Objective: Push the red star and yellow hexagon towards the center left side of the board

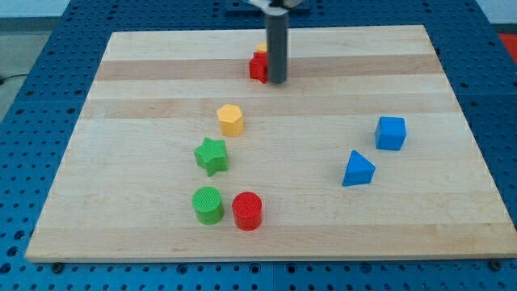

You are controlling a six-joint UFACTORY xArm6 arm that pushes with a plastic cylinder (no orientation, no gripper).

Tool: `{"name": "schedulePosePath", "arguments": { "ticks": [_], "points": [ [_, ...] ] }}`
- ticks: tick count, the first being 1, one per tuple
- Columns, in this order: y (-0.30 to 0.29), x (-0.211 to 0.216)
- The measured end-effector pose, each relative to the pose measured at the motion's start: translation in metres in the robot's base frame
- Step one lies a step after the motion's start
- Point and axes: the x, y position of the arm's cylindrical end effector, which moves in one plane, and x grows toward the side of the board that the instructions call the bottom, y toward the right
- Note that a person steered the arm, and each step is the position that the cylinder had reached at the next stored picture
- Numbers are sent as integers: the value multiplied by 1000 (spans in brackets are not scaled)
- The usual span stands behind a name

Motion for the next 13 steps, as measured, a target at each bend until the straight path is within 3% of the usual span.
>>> {"name": "schedulePosePath", "arguments": {
  "ticks": [1,3,5,6,7,8,9,10,12,13],
  "points": [
    [31,-30],
    [-37,-30],
    [-107,2],
    [-58,9],
    [-67,27],
    [-126,30],
    [-104,30],
    [-38,56],
    [-54,114],
    [-99,124]
  ]
}}
